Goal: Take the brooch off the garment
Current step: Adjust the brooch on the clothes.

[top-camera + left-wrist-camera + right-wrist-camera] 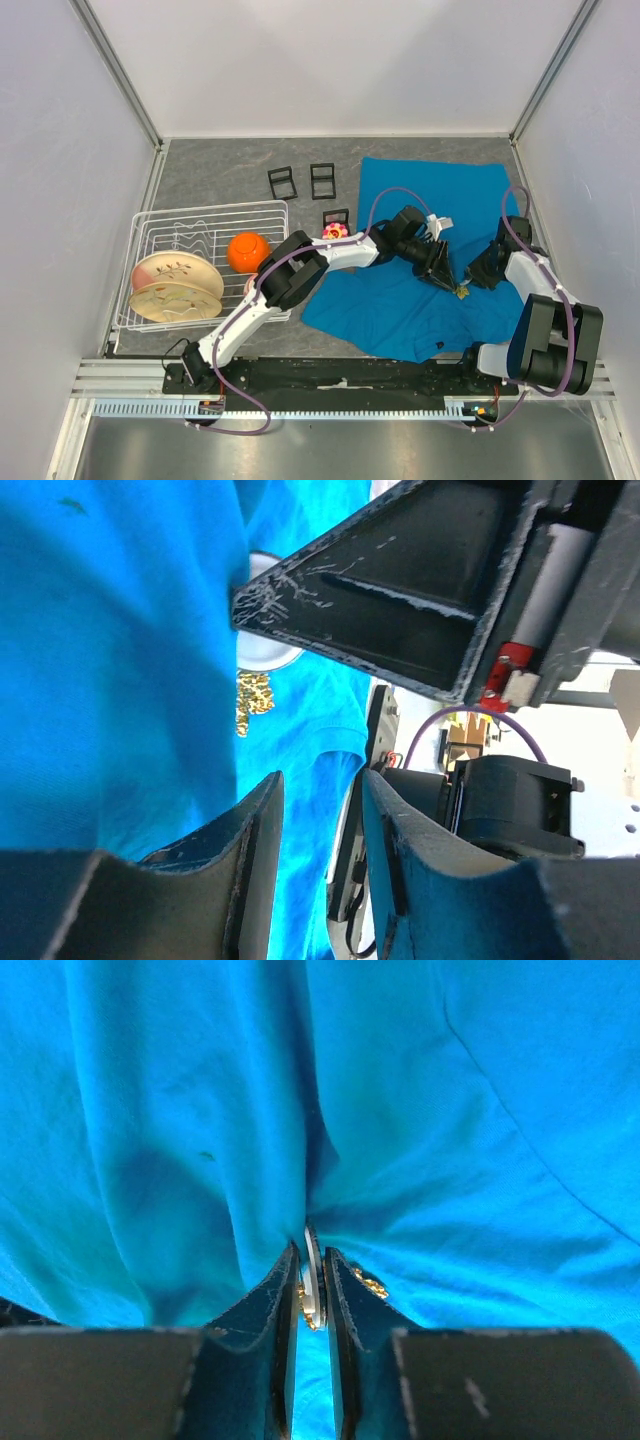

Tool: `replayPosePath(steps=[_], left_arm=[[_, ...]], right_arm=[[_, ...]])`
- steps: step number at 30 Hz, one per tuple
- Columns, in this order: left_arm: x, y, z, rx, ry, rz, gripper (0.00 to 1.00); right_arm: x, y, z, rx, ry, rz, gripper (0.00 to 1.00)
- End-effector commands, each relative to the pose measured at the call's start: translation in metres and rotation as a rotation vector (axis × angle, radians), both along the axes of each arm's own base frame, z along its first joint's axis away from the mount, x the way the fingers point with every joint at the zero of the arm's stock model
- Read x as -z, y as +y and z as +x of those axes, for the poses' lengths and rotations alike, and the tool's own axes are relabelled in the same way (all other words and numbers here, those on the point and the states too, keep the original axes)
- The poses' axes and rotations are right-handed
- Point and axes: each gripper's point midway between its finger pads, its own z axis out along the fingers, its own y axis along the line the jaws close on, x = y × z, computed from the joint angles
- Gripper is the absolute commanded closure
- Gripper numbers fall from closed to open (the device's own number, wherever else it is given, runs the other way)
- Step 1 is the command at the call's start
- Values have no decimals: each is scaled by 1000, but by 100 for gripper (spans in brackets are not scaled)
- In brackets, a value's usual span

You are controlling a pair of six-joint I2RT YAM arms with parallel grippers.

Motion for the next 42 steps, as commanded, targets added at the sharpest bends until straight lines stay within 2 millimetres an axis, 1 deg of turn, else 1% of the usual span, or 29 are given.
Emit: replayPosePath(steps=[1, 3, 4, 6, 7, 10, 13, 14, 17, 19, 20, 21, 23, 24, 25, 26, 29, 30, 32, 33, 36, 38, 40, 42], left_arm=[[-9, -7, -5, 25, 15, -34, 56], [-8, -7, -4, 24, 14, -34, 56], [-9, -7, -4, 24, 16, -33, 56], [-9, -8, -2, 21, 15, -36, 56], [-8, -8, -3, 20, 18, -34, 56], [-8, -8, -3, 19, 21, -34, 56], [-7, -8, -3, 18, 28, -33, 56], [-7, -8, -2, 15, 27, -32, 56], [-6, -8, -3, 12, 32, -29, 57], [-6, -8, -1, 7, 37, -28, 57], [-7, -8, -1, 7, 37, -30, 57], [-7, -8, -1, 6, 40, -28, 57], [-7, -8, -1, 6, 39, -28, 57], [-6, -7, -2, 9, 42, -27, 57], [-5, -7, -1, 6, 42, -26, 57], [-5, -8, -2, 9, 42, -27, 57], [-6, -8, -2, 11, 44, -31, 57], [-6, -7, -1, 9, 44, -29, 57], [-8, -8, -1, 11, 41, -36, 57], [-8, -8, -2, 12, 42, -36, 57], [-8, -7, 0, 12, 42, -37, 57], [-10, -7, -2, 18, 41, -39, 57], [-11, -6, -2, 19, 39, -39, 57], [-14, -6, -2, 20, 35, -42, 57]], right_arm=[[1, -7, 3, -19, 27, -31, 84], [1, -8, 4, -27, 37, -31, 98], [1, -8, 5, -36, 42, -33, 100], [-1, -9, 5, -62, 54, -40, 100], [0, -14, 4, -58, 68, -68, 100], [0, -19, -2, -54, 90, -92, 100], [0, -23, -3, -60, 101, -117, 100], [-2, -27, 0, -61, 101, -141, 100], [-6, -29, 6, -89, 103, -155, 100], [-3, -28, 6, -108, 117, -152, 100], [-5, -28, 10, -116, 112, -152, 98], [-3, -27, 9, -121, 123, -143, 83], [-4, -26, 11, -129, 116, -140, 69], [-6, -27, 12, -129, 111, -144, 56], [-7, -27, 12, -131, 110, -147, 50], [-10, -28, 15, -132, 106, -153, 47], [-14, -25, 13, -146, 120, -152, 48], [-14, -20, 12, -158, 132, -147, 52], [-16, -15, 11, -169, 139, -146, 53], [-18, -7, 14, -196, 120, -141, 49], [-19, 6, 22, -225, 73, -96, 43], [-16, 16, 23, -231, 70, -42, 42], [-17, 19, 25, -236, 56, -23, 41], [-24, 17, 31, -236, 26, -40, 39]])
